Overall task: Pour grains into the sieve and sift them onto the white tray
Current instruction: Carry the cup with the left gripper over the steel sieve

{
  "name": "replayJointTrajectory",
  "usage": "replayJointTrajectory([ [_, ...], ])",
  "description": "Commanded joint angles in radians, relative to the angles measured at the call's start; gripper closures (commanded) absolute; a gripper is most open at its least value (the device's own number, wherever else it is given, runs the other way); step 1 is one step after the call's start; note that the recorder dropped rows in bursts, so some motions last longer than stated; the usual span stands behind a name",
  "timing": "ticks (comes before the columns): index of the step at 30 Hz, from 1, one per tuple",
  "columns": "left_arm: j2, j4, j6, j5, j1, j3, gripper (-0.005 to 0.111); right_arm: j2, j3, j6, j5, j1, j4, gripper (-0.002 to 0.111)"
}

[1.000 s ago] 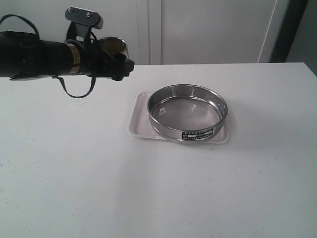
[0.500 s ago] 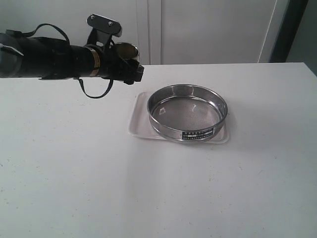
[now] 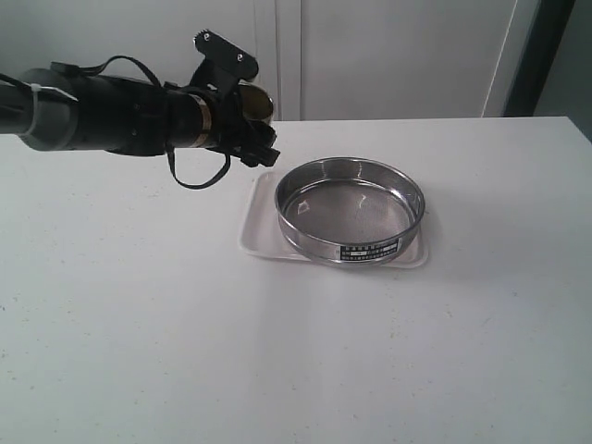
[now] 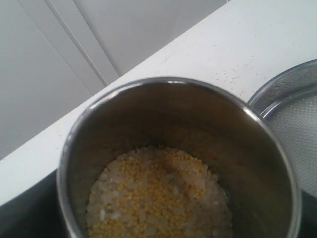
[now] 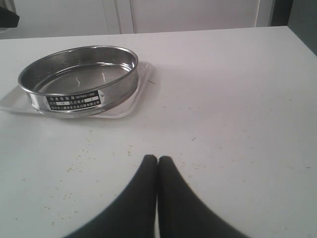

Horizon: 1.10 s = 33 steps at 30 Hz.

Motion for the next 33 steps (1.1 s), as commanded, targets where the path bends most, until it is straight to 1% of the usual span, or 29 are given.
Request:
replayJointTrajectory([
  [1, -0.012, 0.074, 0.001, 0.042, -0.018, -0.010, 0.107, -0.005, 0.006, -0.002, -0.014, 0.003, 0.003, 0.108],
  [5, -0.012, 0.158, 0.001, 0.085, -0.043, -0.010, 0.107, -0.005, 0.006, -0.002, -0.014, 0.003, 0.003, 0.108],
  [7, -0.012, 0.185, 0.002, 0.129, -0.055, -0.010, 0.107, -0.005, 0.006, -0.002, -0.014, 0.003, 0.003, 0.108],
  [11, -0.012, 0.185, 0.035, 0.180, -0.074, -0.010, 0.107, -0.005, 0.006, -0.002, -0.014, 0.003, 0.003, 0.108],
  [15, -0.012, 0.185, 0.139, 0.189, -0.079, -0.010, 0.107, -0.005, 0.006, -0.002, -0.014, 0.003, 0.003, 0.108],
  [21, -0.003, 0.185, 0.183, 0.195, -0.082, -0.014, 0.107, -0.005, 0.006, -0.002, -0.014, 0.003, 0.003, 0.108],
  [29, 0.059, 0.185, 0.186, 0.226, -0.139, -0.105, 0.107, -0.005, 0.006, -0.002, -0.014, 0.003, 0.003, 0.108],
  [33, 0.087, 0.185, 0.200, 0.240, -0.162, -0.126, 0.107, -0.005, 0.006, -0.002, -0.014, 0.003, 0.003, 0.108],
])
